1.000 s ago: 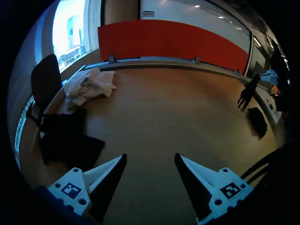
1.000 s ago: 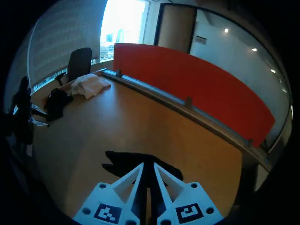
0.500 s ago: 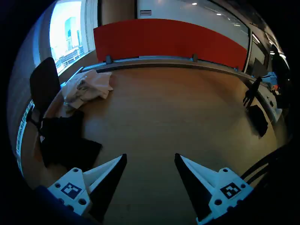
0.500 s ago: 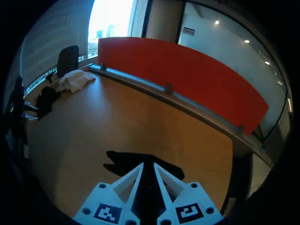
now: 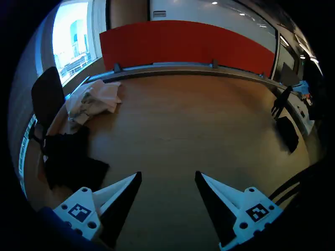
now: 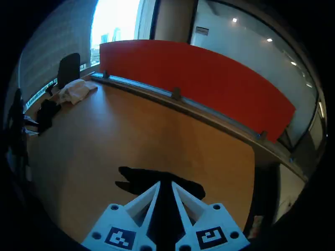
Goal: Fold towel
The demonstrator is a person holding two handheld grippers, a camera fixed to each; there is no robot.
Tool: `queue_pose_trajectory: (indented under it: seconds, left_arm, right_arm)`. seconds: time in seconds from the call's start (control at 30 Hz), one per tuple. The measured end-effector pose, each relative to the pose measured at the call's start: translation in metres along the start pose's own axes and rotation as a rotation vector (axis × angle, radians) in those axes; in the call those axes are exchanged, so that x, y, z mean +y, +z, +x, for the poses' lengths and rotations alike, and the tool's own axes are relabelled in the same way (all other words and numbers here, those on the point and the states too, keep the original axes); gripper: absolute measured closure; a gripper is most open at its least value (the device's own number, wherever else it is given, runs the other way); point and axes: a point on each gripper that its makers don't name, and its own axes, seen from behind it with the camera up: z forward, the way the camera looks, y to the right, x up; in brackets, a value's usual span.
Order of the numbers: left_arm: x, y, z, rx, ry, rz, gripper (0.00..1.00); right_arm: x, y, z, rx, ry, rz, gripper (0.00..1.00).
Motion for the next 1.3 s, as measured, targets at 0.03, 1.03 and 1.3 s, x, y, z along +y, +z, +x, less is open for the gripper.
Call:
queue_pose_trajectory:
  seconds: [0.03,1.03,1.3]
  left_arm:
    - [0.000,0.000,0.000,0.000,0.001,0.000,0.06]
    - [-0.001,-0.003,-0.011,-0.012,0.022,-0.021,0.06]
    - [-0.002,-0.005,-0.012,-0.010,0.024,-0.022,0.05]
  right_arm:
    - [0.001,-0.001,-0.002,-0.003,0.000,-0.001,0.94]
    - [0.000,-0.053,-0.129,-0.152,0.087,-0.072,0.95]
    - [-0.006,-0.059,-0.146,-0.169,0.102,-0.079,0.95]
